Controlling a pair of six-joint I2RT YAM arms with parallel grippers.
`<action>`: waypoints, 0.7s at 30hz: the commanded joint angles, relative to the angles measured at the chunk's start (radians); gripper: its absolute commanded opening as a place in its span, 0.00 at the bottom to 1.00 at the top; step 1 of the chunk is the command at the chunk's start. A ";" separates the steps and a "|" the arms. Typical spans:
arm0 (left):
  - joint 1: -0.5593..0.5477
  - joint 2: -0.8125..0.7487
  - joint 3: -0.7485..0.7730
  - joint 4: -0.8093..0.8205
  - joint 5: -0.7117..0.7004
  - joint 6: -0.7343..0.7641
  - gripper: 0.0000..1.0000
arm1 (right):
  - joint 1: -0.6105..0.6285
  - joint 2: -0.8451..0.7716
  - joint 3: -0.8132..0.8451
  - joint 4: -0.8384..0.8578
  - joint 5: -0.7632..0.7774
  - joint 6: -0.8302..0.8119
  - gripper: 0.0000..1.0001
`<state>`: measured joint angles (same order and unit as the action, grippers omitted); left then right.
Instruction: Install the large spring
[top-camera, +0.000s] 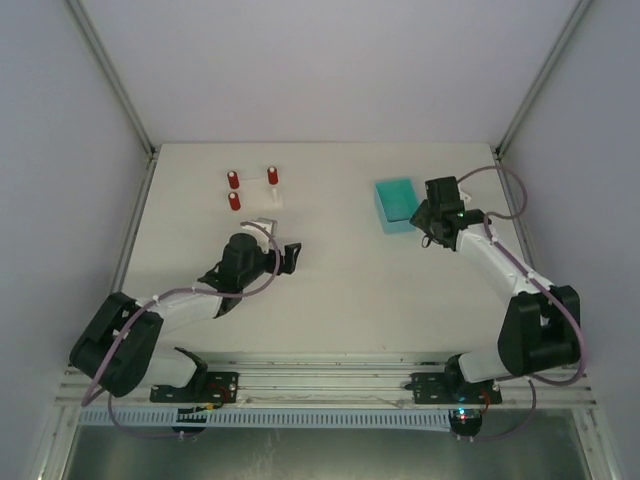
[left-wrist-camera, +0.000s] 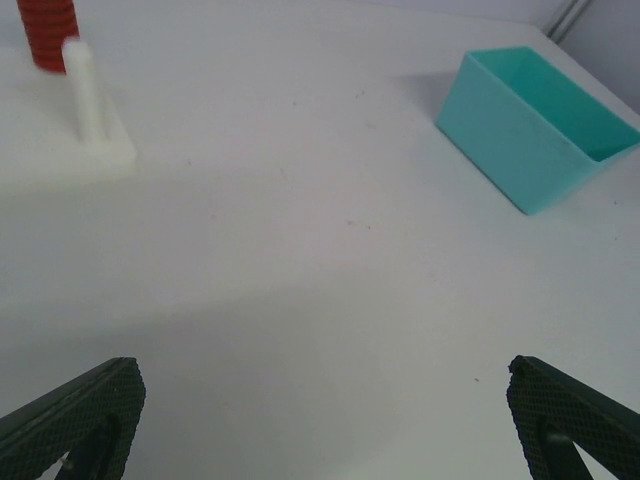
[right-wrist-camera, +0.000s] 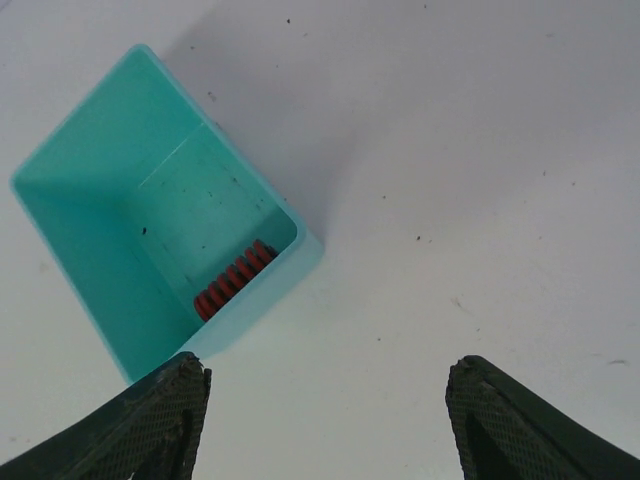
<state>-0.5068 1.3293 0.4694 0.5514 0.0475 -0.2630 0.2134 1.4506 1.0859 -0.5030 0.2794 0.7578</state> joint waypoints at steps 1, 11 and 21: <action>-0.012 0.054 0.043 -0.033 -0.010 -0.174 0.99 | 0.005 -0.061 -0.097 0.153 -0.023 0.081 0.68; -0.024 0.121 0.500 -0.725 0.101 -0.247 0.99 | 0.009 -0.076 0.006 -0.004 -0.162 0.124 0.69; 0.009 0.245 0.681 -0.863 0.095 -0.137 0.99 | 0.001 0.157 0.151 -0.025 -0.179 0.222 0.67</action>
<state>-0.5201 1.5307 1.1118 -0.1883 0.1310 -0.4557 0.2169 1.5154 1.1526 -0.4808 0.1215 0.9451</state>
